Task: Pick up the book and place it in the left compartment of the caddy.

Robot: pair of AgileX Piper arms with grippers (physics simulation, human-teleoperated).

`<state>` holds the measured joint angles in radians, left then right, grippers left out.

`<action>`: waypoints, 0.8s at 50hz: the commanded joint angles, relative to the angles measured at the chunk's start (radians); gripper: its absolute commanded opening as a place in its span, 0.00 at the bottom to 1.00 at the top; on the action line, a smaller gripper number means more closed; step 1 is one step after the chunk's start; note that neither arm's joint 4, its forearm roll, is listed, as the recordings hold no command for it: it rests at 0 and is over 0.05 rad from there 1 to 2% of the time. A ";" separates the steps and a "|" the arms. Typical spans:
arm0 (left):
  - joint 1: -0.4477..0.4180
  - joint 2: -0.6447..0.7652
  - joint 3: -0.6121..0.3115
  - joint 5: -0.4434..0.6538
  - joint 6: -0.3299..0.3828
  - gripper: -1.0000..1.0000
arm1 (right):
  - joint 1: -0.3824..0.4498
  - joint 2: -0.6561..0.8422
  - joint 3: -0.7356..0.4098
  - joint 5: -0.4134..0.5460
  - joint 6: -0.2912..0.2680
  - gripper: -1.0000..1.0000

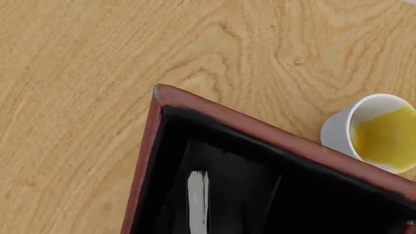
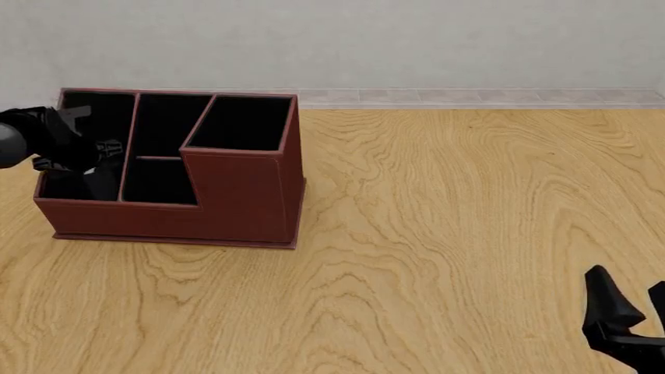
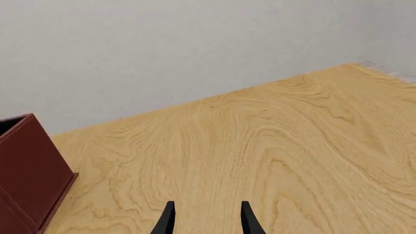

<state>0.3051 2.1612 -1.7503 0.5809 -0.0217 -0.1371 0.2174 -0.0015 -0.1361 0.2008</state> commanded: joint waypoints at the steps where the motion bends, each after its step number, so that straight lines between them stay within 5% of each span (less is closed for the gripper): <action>1: -0.003 -0.005 0.007 -0.005 0.000 1.00 | -0.001 -0.010 0.000 0.008 0.000 1.00; 40: -0.006 -0.056 0.032 -0.007 0.014 1.00 | 0.002 -0.007 0.001 0.005 0.000 1.00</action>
<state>0.3009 2.1242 -1.7249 0.5751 -0.0111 -0.1357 0.2116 -0.0014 -0.1318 0.2006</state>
